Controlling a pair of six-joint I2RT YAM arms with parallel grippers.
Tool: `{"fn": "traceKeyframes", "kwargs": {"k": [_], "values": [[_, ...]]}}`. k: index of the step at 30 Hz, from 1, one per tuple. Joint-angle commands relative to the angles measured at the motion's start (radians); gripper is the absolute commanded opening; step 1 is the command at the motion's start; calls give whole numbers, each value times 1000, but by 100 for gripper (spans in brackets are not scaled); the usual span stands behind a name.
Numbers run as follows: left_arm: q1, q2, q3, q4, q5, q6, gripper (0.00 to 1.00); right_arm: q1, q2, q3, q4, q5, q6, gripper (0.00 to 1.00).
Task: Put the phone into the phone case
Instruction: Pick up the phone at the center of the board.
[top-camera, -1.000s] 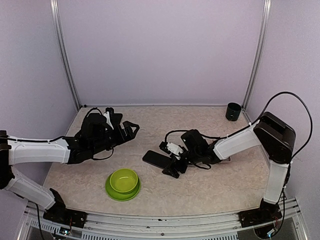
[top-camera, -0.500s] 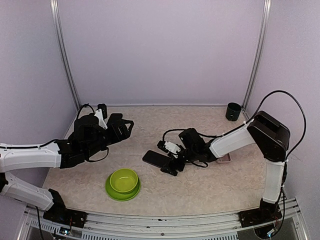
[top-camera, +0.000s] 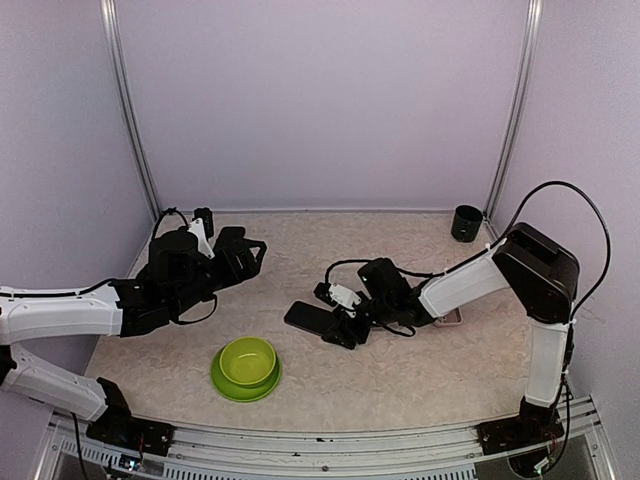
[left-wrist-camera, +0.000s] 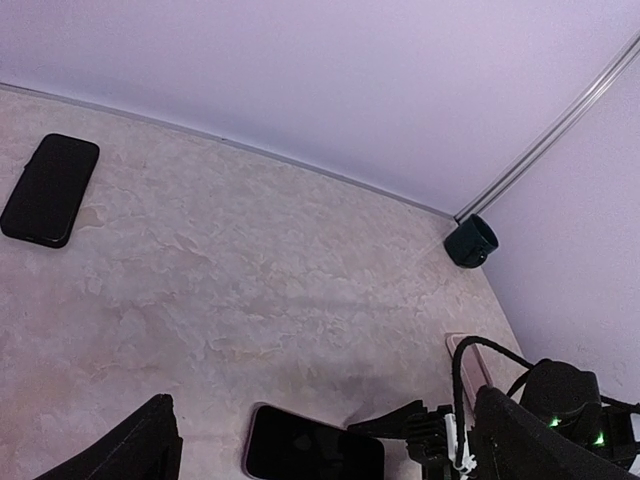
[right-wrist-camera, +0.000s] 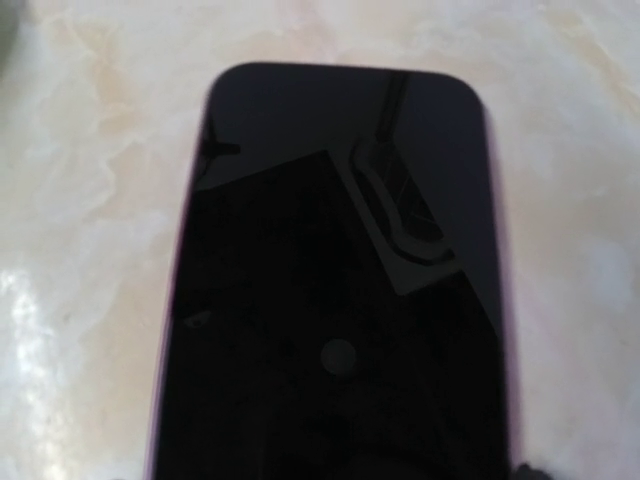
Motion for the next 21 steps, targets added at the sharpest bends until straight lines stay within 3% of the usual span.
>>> {"fn": "traceKeyframes", "kwargs": {"k": [1,10,21], "values": [[3,-4,4,-14,-24,9,99,8,47,-11,-65,15,-1,63],[12,-5,4,-18,-9,2,99,10,18,-19,-56,7,-1,54],[16,32,19,-17,46,11,99,9,-129,-54,20,92,42,49]]}}
